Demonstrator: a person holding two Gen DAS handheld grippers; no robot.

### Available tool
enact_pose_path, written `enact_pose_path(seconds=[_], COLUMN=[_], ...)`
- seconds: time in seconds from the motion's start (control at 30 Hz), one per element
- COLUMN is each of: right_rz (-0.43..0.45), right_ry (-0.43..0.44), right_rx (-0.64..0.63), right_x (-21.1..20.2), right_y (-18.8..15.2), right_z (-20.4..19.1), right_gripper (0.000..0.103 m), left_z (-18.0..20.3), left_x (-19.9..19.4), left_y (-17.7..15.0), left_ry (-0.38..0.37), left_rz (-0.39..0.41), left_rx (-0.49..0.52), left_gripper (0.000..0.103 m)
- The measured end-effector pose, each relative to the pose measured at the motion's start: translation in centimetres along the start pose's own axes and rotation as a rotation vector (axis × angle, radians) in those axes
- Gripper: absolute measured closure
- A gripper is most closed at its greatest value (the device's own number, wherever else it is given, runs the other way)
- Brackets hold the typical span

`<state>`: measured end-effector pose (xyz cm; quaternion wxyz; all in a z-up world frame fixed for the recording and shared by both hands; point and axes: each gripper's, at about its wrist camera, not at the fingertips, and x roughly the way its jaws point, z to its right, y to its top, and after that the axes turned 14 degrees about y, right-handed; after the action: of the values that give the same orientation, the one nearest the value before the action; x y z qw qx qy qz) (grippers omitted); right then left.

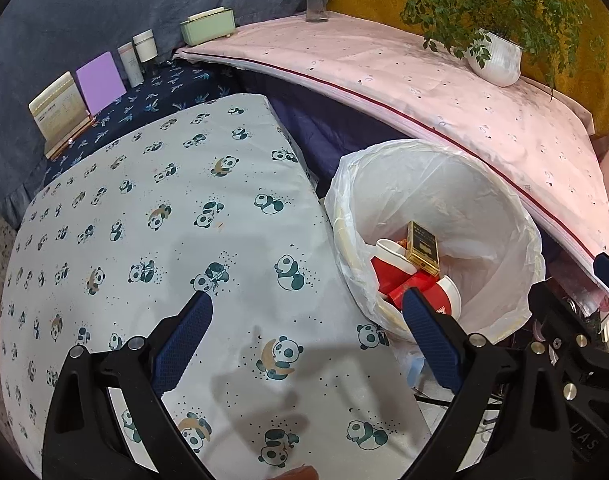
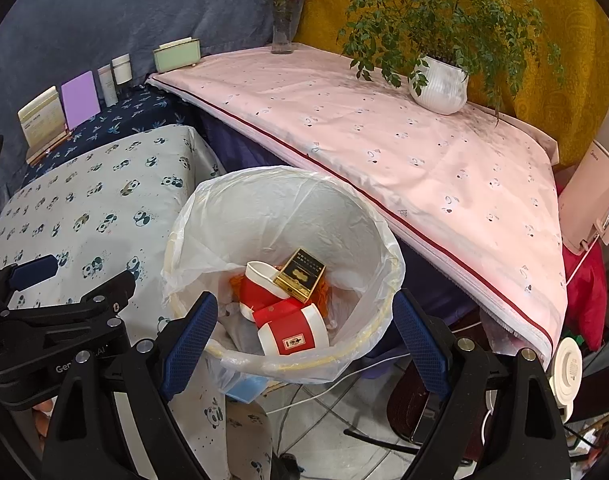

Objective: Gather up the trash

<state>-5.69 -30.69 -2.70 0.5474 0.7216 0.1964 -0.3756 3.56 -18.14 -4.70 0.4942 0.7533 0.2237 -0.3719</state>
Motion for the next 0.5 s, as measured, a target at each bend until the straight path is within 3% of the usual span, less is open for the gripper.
enact_pose_path(seconds=[0.5], right_rz=[0.005], right_ry=[-0.011], right_rx=[-0.003], right_x=[-0.09], right_y=[-0.50], right_z=[0.01], right_gripper=[0.018], left_z=[0.08], left_x=[-0.72], left_y=[-0.24], left_ry=[0.029], left_rz=[0.018], left_rx=[0.007], left_gripper=[0.012])
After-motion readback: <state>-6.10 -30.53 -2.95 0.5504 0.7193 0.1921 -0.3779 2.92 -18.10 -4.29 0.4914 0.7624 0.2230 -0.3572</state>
